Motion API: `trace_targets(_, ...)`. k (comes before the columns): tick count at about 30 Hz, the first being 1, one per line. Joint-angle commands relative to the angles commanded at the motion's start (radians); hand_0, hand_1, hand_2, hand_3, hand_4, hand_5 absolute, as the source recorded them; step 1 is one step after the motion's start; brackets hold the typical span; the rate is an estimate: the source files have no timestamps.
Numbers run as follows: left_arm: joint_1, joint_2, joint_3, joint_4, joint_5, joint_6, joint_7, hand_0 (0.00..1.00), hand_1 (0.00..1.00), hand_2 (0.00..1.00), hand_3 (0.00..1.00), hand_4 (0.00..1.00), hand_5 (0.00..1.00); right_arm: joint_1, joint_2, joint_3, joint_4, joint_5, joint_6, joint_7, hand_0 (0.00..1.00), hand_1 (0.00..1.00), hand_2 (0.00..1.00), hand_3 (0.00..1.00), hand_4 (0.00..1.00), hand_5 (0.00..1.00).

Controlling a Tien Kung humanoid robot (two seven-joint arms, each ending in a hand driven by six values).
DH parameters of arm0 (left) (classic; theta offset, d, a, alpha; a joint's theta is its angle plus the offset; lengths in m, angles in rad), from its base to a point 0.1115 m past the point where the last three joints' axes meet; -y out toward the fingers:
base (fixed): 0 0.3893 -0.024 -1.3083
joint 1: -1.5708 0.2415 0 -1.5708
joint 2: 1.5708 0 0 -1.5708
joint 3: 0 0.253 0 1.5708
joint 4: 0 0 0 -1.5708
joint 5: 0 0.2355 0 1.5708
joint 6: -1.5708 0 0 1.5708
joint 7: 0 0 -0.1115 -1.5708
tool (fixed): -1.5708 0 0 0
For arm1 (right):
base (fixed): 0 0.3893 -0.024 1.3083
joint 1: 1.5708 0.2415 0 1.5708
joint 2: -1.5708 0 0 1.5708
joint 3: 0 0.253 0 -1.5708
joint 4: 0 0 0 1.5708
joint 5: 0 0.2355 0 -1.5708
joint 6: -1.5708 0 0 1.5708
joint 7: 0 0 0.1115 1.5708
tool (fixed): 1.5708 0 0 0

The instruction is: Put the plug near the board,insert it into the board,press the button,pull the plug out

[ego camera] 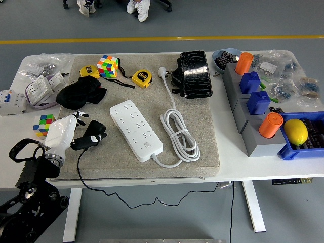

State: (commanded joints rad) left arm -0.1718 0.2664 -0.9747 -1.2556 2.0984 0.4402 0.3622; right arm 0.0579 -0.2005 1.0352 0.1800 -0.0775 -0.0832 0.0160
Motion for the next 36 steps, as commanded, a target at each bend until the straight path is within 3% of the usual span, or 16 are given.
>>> trace_targets(10,-0.015,-0.010,0.007,0.031,0.004,-0.005,0.013,0.422,0.436,0.480,0.662,0.998,0.537,0.000,0.002,0.001,0.000,-0.004,-0.001,0.005,0.498,0.598,0.563,0.512,0.869,0.392)
trace_targets(11,-0.018,-0.013,0.008,0.034,0.003,-0.003,0.013,0.352,0.387,0.446,0.629,0.998,0.510,0.000,0.002,0.003,0.000,-0.004,-0.002,0.006,0.496,0.598,0.562,0.512,0.868,0.392)
trace_targets(15,-0.028,-0.019,0.013,0.045,-0.004,0.009,0.005,0.352,0.387,0.446,0.629,0.998,0.510,0.000,0.001,0.004,0.000,-0.005,-0.004,0.010,0.496,0.598,0.562,0.512,0.868,0.392)
trace_targets(16,-0.031,-0.021,0.015,0.050,-0.005,0.013,0.003,0.263,0.322,0.417,0.591,0.998,0.429,0.000,0.001,0.003,0.000,-0.004,-0.005,0.010,0.495,0.595,0.561,0.513,0.868,0.392)
trace_targets(21,-0.043,-0.031,0.022,0.072,-0.010,0.029,0.005,0.263,0.322,0.417,0.591,0.998,0.429,0.000,0.001,0.002,0.000,-0.003,-0.006,0.011,0.495,0.595,0.561,0.513,0.868,0.392)
trace_targets(22,-0.045,-0.033,0.024,0.076,-0.009,0.029,0.007,0.229,0.304,0.404,0.534,0.998,0.245,0.000,0.001,0.002,0.000,-0.003,-0.007,0.012,0.495,0.594,0.560,0.512,0.867,0.391)
trace_targets(27,-0.048,-0.038,0.025,0.085,-0.011,0.043,-0.004,0.229,0.304,0.404,0.534,0.998,0.245,0.000,0.001,0.003,0.000,-0.005,-0.009,0.017,0.495,0.594,0.560,0.512,0.867,0.391)
trace_targets(28,-0.049,-0.038,0.025,0.085,-0.015,0.043,-0.006,0.205,0.313,0.389,0.528,0.910,0.102,0.000,0.001,0.003,0.000,-0.005,-0.010,0.017,0.493,0.595,0.560,0.510,0.865,0.390)
trace_targets(33,-0.050,-0.035,0.027,0.080,-0.031,0.043,-0.024,0.205,0.313,0.389,0.528,0.910,0.102,0.000,0.001,0.004,0.000,-0.005,-0.012,0.018,0.493,0.595,0.560,0.510,0.865,0.390)
trace_targets(34,-0.049,-0.034,0.028,0.078,-0.031,0.044,-0.029,0.174,0.285,0.348,0.534,0.795,0.002,0.000,0.001,0.005,0.000,-0.005,-0.012,0.019,0.493,0.595,0.560,0.510,0.865,0.390)
trace_targets(36,-0.048,-0.031,0.030,0.070,-0.035,0.043,-0.041,0.174,0.285,0.348,0.534,0.795,0.002,0.000,0.001,0.006,0.000,-0.006,-0.013,0.020,0.493,0.594,0.558,0.510,0.864,0.388)
